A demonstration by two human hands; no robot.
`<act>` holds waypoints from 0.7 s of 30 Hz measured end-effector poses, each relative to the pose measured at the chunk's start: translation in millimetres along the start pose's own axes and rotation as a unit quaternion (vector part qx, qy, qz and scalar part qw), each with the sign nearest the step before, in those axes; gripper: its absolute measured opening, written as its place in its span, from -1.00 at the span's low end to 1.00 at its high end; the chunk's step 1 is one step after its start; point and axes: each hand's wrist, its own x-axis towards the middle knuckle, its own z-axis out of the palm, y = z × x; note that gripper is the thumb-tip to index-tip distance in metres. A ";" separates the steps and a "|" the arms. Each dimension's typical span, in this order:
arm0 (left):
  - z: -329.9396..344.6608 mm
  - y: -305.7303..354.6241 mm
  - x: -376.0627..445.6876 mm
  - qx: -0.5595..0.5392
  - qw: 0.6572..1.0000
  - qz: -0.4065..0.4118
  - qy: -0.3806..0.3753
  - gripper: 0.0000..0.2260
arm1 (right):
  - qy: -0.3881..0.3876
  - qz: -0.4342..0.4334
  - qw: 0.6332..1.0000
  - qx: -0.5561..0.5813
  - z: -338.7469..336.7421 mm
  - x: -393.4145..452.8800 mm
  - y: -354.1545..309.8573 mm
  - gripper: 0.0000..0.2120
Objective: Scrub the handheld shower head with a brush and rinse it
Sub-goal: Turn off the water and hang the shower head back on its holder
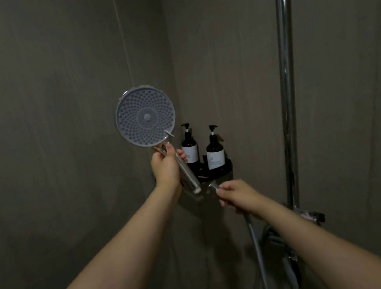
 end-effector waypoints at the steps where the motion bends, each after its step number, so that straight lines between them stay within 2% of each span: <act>1: 1.1 4.2 0.7 -0.006 1.000 0.003 0.004 -0.83 | 0.003 -0.006 1.000 0.011 5.4 -0.1 1.4 -0.69; 13: 1.4 19.7 -6.2 -0.048 0.999 -0.001 0.013 -0.82 | 0.007 -0.040 0.995 0.092 38.7 0.0 1.7 -0.80; 21: 0.0 20.8 -6.3 -0.067 0.997 -0.018 0.013 -0.83 | -0.001 -0.041 0.989 0.145 38.8 -0.7 3.0 -0.77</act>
